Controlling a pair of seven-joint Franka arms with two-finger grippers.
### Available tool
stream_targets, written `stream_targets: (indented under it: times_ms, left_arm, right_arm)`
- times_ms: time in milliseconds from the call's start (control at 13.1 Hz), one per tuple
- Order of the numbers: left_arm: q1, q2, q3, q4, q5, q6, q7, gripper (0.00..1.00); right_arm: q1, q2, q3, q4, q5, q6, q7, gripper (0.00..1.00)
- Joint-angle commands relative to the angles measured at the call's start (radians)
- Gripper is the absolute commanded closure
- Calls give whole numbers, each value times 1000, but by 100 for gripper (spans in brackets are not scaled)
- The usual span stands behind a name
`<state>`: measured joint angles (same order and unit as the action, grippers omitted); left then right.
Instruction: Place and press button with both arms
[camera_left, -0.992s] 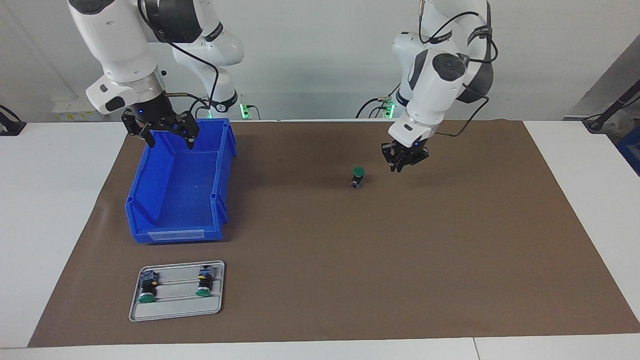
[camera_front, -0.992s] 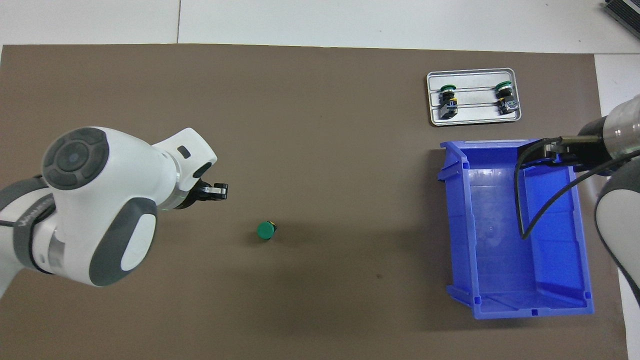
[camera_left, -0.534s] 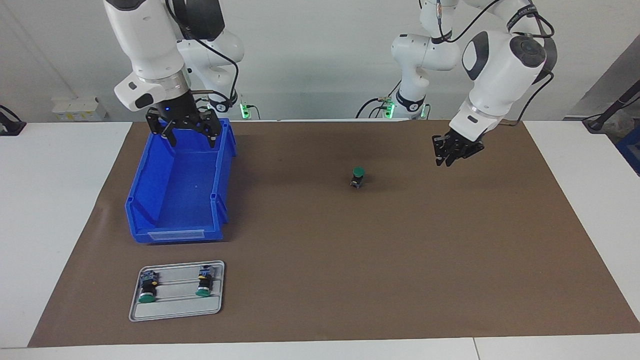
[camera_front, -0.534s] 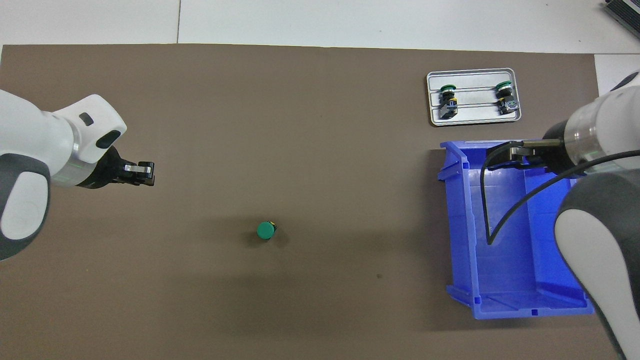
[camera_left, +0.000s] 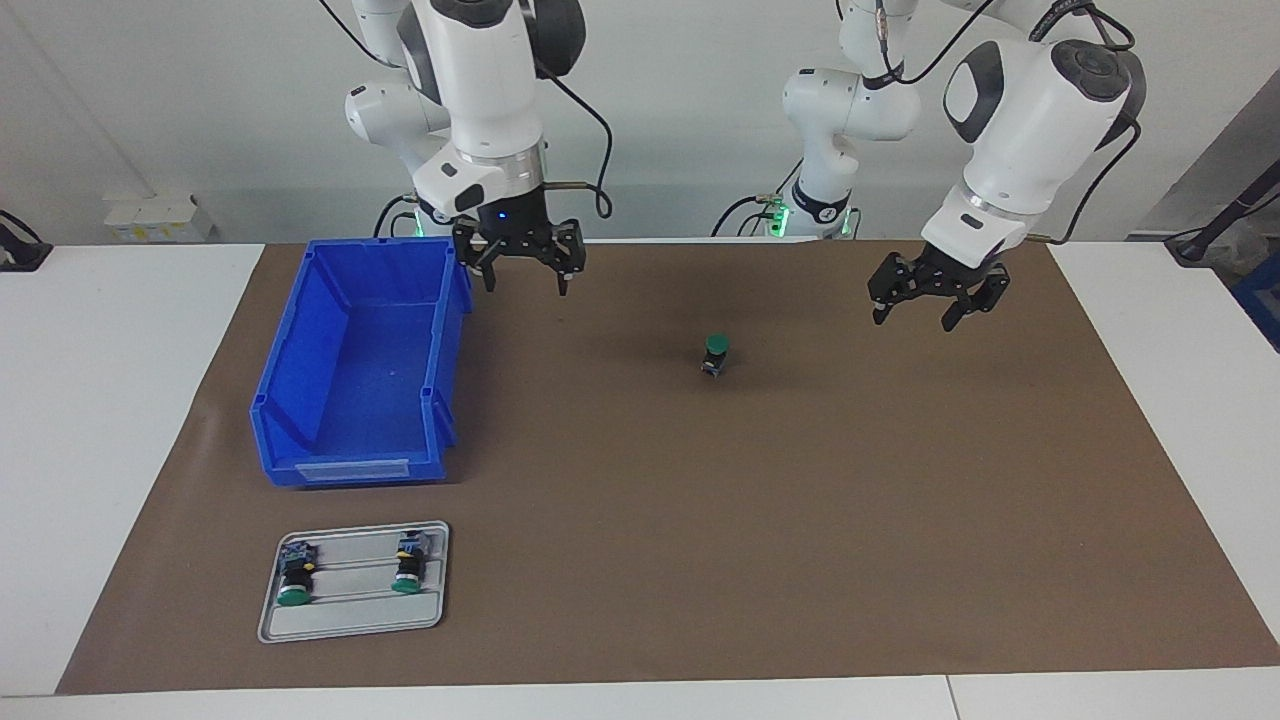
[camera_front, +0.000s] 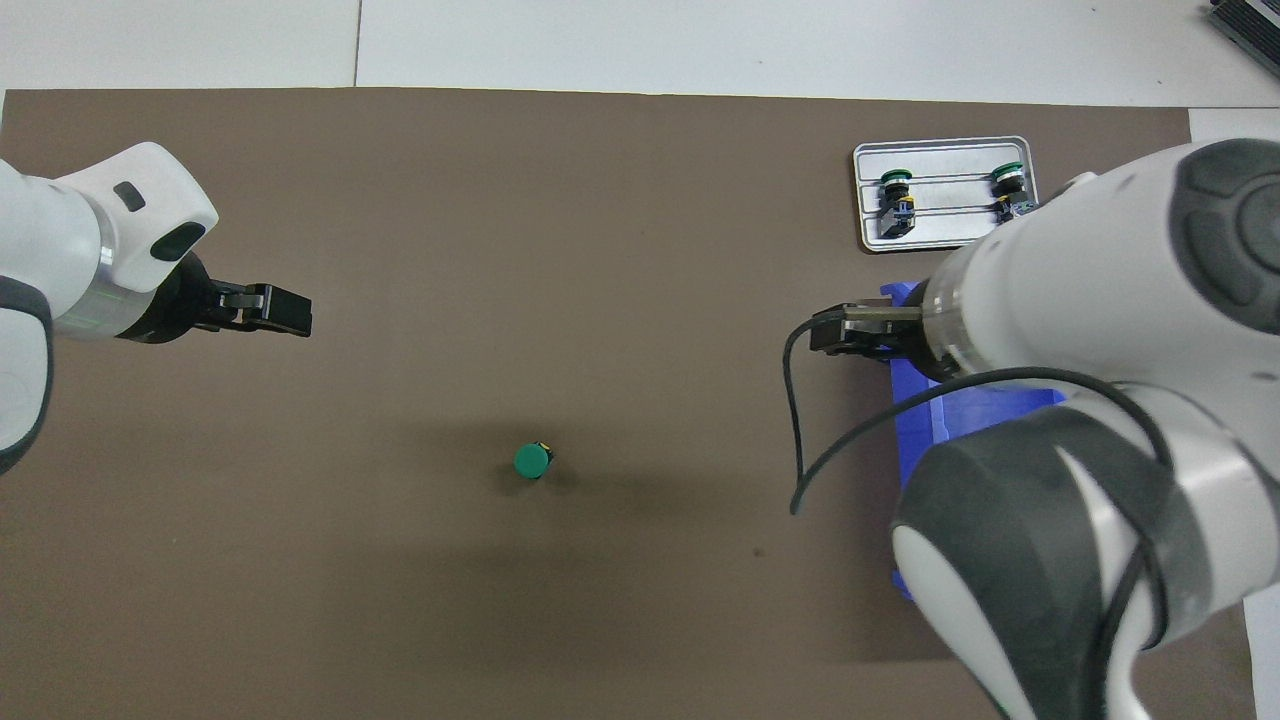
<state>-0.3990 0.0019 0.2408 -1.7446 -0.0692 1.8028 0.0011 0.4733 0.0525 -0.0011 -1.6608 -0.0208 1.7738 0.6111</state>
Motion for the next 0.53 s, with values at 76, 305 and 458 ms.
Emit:
stream_targets:
  times_ms: [76,305,458]
  left_arm:
    - [8,58,-11,135,106,-81,20,0]
    - [15,107,-6,221,74,-154,22,0]
    - [37,121,-3,247,31,-163,22,0]
  right_arm:
    - [119,105,-5,65,2,55,174,4]
    - [189,225,1,160,2,87,254,4]
    - [249,279,1,162,-10,145,326,4]
